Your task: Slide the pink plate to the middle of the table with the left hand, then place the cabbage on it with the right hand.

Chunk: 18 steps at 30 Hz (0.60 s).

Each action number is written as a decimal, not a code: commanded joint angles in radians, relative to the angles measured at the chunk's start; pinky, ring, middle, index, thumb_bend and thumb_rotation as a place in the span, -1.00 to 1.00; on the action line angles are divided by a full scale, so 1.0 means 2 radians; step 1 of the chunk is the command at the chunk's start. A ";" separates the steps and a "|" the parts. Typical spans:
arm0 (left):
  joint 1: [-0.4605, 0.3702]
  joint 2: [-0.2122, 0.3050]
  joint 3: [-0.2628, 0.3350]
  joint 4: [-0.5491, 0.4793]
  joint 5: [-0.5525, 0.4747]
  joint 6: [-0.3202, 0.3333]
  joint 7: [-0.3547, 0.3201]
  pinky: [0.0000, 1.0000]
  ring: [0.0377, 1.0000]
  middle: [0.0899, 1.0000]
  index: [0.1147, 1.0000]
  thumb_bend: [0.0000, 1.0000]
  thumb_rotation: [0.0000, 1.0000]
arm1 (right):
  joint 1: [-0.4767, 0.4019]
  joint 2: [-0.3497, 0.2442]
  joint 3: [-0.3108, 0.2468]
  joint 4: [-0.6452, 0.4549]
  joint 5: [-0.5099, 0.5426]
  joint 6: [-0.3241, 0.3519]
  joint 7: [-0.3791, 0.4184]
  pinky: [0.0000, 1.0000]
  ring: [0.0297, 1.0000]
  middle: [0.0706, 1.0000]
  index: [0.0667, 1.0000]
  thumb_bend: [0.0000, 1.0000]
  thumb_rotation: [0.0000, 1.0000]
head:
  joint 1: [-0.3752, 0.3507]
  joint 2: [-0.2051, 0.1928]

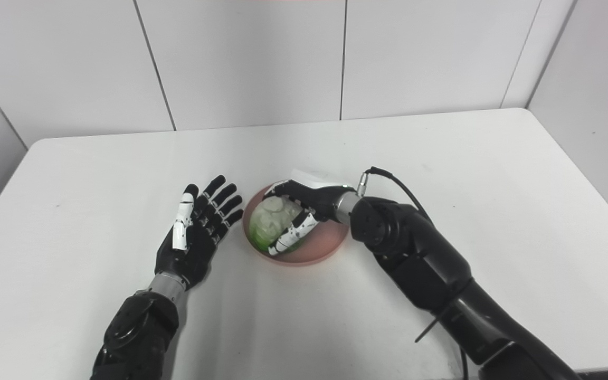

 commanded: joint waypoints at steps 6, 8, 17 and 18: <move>0.005 0.007 -0.001 0.019 0.006 0.023 0.003 0.76 0.81 0.79 0.77 0.04 1.00 | -0.016 -0.006 -0.010 -0.042 -0.013 0.015 0.009 1.00 1.00 1.00 1.00 1.00 0.35 | -0.001 -0.002; 0.006 0.007 -0.001 0.019 0.005 0.022 0.003 0.77 0.82 0.81 0.78 0.03 1.00 | -0.013 -0.006 -0.016 -0.049 -0.013 0.011 0.004 1.00 1.00 1.00 1.00 1.00 0.39 | -0.001 -0.004; 0.007 0.007 -0.001 0.019 0.012 0.008 0.002 0.76 0.81 0.81 0.79 0.03 1.00 | 0.004 -0.007 -0.048 -0.074 -0.001 -0.020 -0.035 1.00 1.00 1.00 1.00 1.00 0.39 | -0.003 -0.010; 0.007 0.007 -0.001 0.019 0.013 0.006 0.003 0.76 0.81 0.81 0.79 0.03 1.00 | 0.006 -0.007 -0.051 -0.076 0.000 -0.023 -0.040 1.00 1.00 1.00 1.00 1.00 0.39 | -0.003 -0.010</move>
